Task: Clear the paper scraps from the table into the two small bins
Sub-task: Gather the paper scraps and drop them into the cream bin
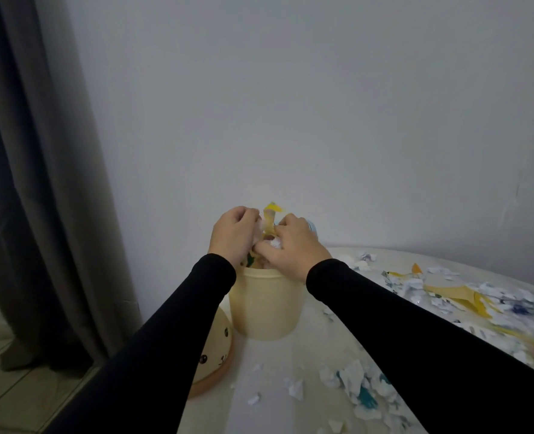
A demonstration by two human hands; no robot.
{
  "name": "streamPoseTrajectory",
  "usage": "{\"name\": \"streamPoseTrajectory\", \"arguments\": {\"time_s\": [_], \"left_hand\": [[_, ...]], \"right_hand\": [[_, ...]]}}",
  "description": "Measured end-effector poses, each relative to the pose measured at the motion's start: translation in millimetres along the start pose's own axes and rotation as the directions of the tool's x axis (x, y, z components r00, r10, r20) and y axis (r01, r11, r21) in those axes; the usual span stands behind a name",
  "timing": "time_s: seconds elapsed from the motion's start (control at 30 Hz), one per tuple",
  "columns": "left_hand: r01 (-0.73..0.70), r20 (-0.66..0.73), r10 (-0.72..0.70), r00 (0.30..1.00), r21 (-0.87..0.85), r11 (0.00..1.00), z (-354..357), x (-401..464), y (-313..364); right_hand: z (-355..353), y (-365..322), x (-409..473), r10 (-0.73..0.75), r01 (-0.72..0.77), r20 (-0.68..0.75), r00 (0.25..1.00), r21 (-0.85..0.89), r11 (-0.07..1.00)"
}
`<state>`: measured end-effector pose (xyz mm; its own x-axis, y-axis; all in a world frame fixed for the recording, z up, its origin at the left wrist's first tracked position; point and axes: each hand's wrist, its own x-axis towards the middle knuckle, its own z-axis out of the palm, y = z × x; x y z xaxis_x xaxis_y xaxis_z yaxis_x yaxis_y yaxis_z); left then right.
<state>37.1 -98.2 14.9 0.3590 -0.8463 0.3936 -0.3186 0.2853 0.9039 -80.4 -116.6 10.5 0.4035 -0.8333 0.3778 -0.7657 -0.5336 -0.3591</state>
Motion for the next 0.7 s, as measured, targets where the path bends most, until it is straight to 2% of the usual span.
{"name": "streamPoseTrajectory", "arguments": {"time_s": [0.07,0.1,0.27,0.37,0.47,0.53,0.63,0.7], "left_hand": [[0.003,-0.001,-0.003,1.0,-0.016,1.0,0,-1,1],[0.009,0.019,-0.008,1.0,-0.03,1.0,0,-1,1],[-0.01,0.097,0.01,0.995,0.002,1.0,-1,-1,-2],[-0.033,0.131,0.021,0.991,0.095,0.995,-1,-1,-3],[-0.023,0.185,-0.002,0.983,0.132,0.991,0,-2,-2],[-0.041,0.172,0.015,0.985,0.147,0.988,1,-3,0],[-0.159,0.086,0.149,0.985,0.127,0.979,0,-13,7],[-0.246,0.03,0.244,0.969,0.131,0.96,-3,-30,16]], "right_hand": [[-1,3,-4,-0.021,0.022,0.014,1.0,-0.066,0.998],[-1,5,-7,-0.022,0.023,0.023,1.0,-0.036,0.999],[0,17,-17,0.021,-0.008,-0.038,0.999,0.316,0.949],[6,26,-30,0.033,-0.03,0.003,0.999,0.469,0.883],[14,29,-36,0.068,-0.065,0.011,0.998,0.483,0.873],[16,28,-36,0.091,-0.085,0.012,0.996,0.493,0.866],[12,29,-37,0.086,-0.094,0.038,0.996,0.474,0.875],[5,29,-42,0.056,-0.048,-0.004,0.998,0.471,0.881]]}}
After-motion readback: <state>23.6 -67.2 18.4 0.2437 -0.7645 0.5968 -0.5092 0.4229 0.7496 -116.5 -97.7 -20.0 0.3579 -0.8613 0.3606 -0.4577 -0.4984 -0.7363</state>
